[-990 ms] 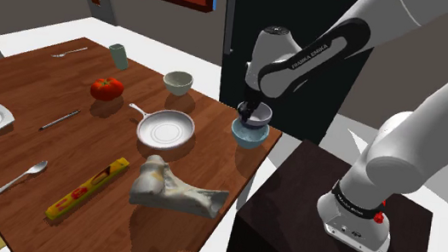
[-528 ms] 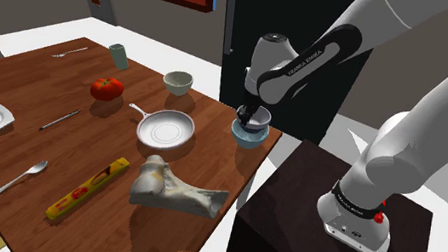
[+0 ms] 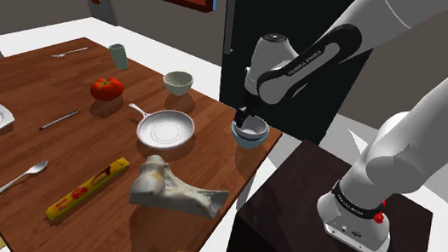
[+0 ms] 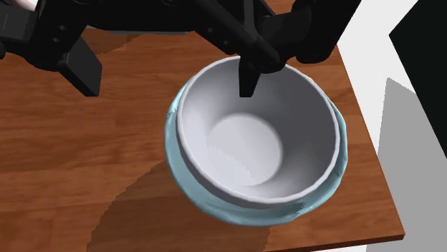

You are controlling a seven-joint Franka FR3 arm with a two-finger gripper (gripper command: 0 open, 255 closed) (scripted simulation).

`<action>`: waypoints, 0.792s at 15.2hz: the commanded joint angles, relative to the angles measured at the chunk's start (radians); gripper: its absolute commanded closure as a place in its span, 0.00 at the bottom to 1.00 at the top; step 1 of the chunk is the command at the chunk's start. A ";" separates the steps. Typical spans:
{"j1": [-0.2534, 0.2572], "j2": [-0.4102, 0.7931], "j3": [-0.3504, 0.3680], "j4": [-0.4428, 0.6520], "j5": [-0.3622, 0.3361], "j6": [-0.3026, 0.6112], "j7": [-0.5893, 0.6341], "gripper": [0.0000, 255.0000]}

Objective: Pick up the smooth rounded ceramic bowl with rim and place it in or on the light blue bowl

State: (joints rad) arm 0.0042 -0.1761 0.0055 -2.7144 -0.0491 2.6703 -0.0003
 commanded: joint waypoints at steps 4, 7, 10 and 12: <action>0.005 -0.114 0.000 0.013 0.009 -0.127 -0.006 0.00; 0.006 -0.141 0.000 0.019 0.011 -0.160 -0.008 0.00; 0.006 -0.141 0.000 0.019 0.011 -0.160 -0.008 0.00; 0.006 -0.141 0.000 0.019 0.011 -0.160 -0.008 0.00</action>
State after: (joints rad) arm 0.0101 -0.3167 0.0051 -2.6949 -0.0379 2.5103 -0.0080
